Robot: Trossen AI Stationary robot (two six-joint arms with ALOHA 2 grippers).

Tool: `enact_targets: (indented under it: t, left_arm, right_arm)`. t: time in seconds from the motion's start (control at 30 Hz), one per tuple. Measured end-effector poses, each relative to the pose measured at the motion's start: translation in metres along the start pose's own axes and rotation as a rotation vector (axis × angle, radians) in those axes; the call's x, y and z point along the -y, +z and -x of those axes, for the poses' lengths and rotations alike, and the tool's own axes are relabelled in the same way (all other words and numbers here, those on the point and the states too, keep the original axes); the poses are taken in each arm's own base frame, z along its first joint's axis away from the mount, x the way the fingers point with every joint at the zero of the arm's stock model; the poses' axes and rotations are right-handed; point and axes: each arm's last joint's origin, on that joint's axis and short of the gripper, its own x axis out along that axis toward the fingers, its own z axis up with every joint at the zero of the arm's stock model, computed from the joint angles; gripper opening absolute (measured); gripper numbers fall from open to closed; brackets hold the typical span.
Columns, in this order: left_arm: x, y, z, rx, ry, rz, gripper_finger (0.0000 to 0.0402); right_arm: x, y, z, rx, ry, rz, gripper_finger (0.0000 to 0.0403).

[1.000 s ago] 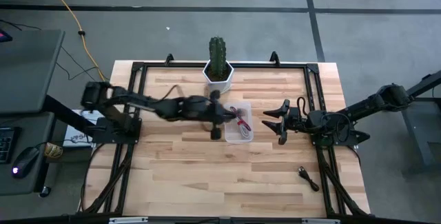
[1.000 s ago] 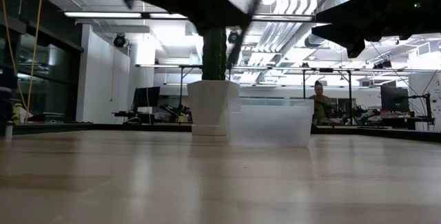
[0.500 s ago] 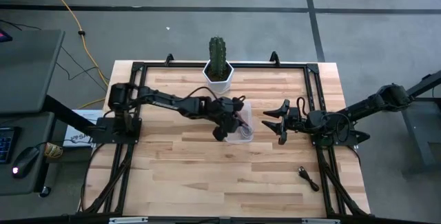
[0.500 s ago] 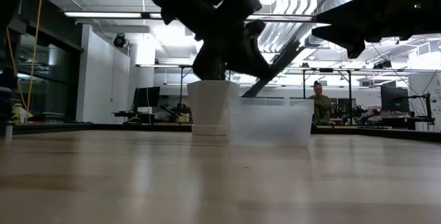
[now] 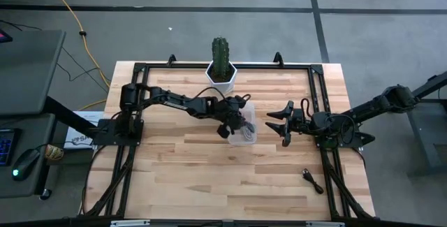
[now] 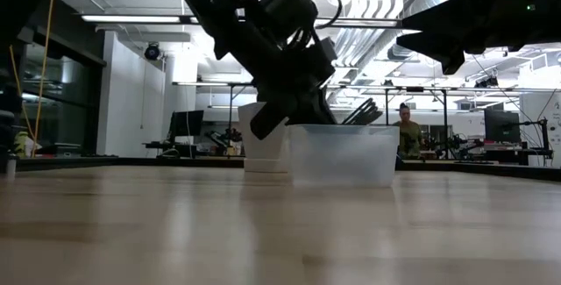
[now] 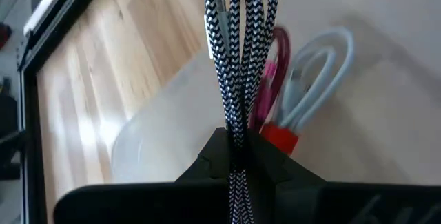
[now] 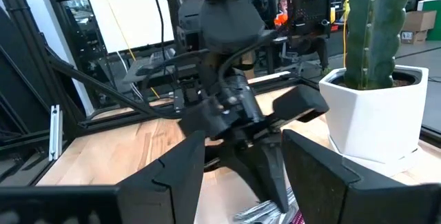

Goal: Pick and place USB-C Cables
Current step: Put the white black charger cable into the transparent bin, then put the black white charger cable into the transparent bin

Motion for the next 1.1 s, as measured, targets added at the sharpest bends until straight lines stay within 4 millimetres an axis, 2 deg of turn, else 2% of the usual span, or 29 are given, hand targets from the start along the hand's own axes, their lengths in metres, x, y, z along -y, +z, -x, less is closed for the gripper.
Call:
enact_targets:
  t: [0.37,0.53,0.87,1.1]
  left_arm:
    - [0.005,-0.005,0.0,-0.067,-0.04,-0.011,0.0001]
    - [0.004,-0.004,0.0,-0.058,-0.03,-0.012,0.0016]
    - [0.007,0.002,0.0,-0.045,-0.016,-0.056,0.0077]
    - [0.014,0.01,0.001,-0.116,0.059,-0.092,0.0136]
  right_arm:
    - [0.0,0.0,0.0,0.0,0.001,-0.004,0.0185]
    - [0.0,0.0,0.0,-0.001,0.001,-0.004,0.0185]
    - [0.0,0.0,0.0,-0.001,0.001,-0.004,0.0185]
    - [0.0,0.0,0.0,-0.001,0.001,-0.004,0.0185]
